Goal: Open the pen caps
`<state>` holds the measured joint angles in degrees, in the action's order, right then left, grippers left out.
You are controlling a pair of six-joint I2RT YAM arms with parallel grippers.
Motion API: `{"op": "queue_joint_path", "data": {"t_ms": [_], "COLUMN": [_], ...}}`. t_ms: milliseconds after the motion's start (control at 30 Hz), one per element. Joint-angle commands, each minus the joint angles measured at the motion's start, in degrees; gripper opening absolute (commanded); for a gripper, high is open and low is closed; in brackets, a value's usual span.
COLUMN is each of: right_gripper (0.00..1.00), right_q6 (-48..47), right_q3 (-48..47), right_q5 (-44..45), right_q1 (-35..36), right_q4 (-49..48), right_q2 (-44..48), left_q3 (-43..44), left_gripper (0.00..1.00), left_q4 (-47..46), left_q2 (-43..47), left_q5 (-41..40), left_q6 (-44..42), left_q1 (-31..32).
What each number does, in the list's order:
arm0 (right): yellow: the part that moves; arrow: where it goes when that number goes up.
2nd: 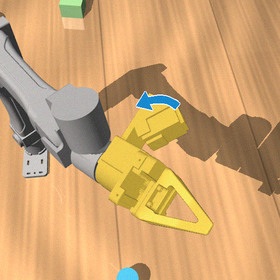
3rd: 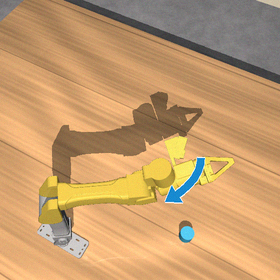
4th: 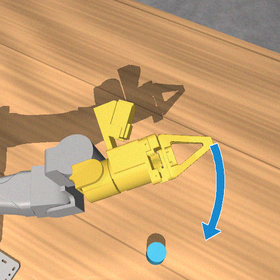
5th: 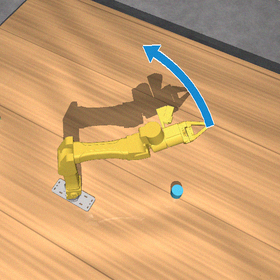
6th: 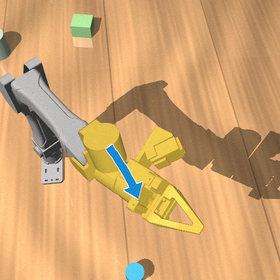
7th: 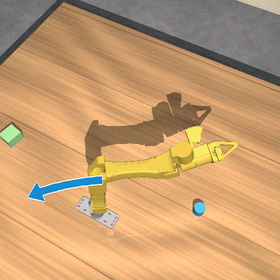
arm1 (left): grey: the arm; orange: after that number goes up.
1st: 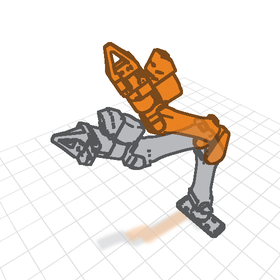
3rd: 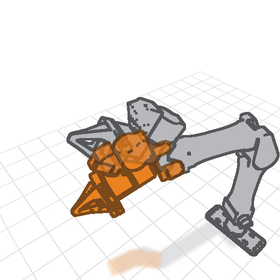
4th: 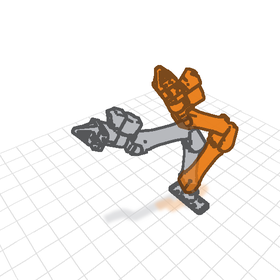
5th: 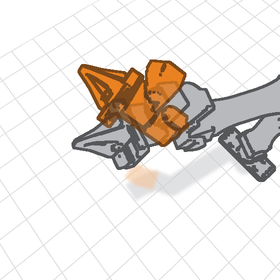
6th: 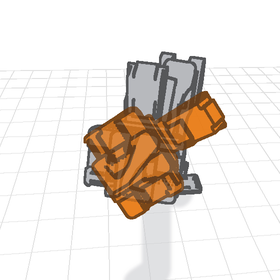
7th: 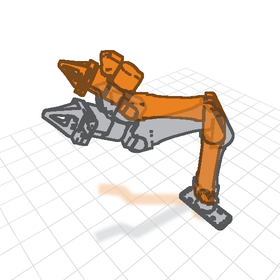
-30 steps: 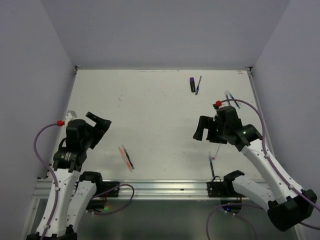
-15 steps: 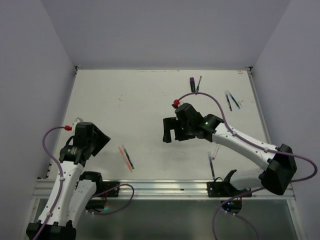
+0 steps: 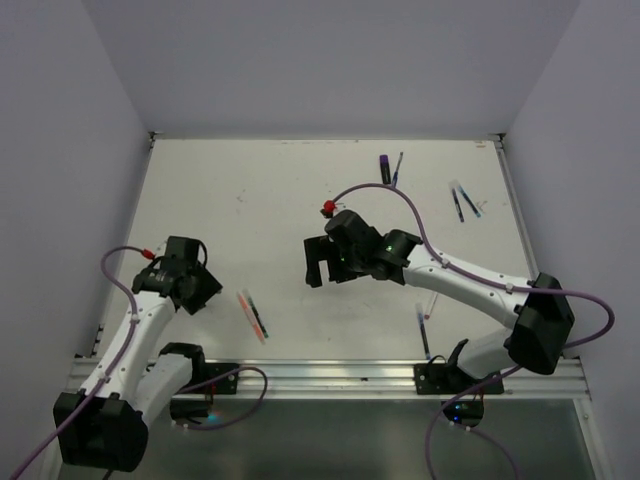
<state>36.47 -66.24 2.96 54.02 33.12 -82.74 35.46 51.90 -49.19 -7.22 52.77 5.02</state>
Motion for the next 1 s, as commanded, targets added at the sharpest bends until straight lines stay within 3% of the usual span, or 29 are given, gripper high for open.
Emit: {"op": "queue_joint_path", "data": {"t_ms": [0, 100, 167, 733, 967], "right_gripper": [0.96, 0.96, 0.97, 0.98, 0.98], "right_q6": [0.6, 0.7, 0.5, 1.2, 1.8], "right_q3": [-0.1, 0.5, 0.8, 4.9, 5.7], "right_q5": [2.9, 2.9, 3.1, 3.3, 3.5], "right_q1": [0.0, 0.0, 0.0, 0.1, 0.0], "right_q4": [-1.2, -1.8, -1.5, -2.6, -2.9], "right_q2": [2.8, 3.1, 3.4, 7.1, 8.2], "left_q3": [2.1, 4.9, 6.0, 0.0, -0.1], "left_gripper": [0.51, 0.51, 0.49, 0.45, 0.45], "left_q4": [-2.8, -1.8, -0.6, -5.6, -9.1], "left_q2": [-3.3, -10.1, -12.4, -11.4, -16.2], "left_q5": [-2.7, -6.8, -8.1, -6.4, -5.5], "left_q6": [0.7, 4.7, 5.7, 8.7, 9.3], "left_q1": [3.2, 11.5, 13.4, 15.8, 17.3]}}
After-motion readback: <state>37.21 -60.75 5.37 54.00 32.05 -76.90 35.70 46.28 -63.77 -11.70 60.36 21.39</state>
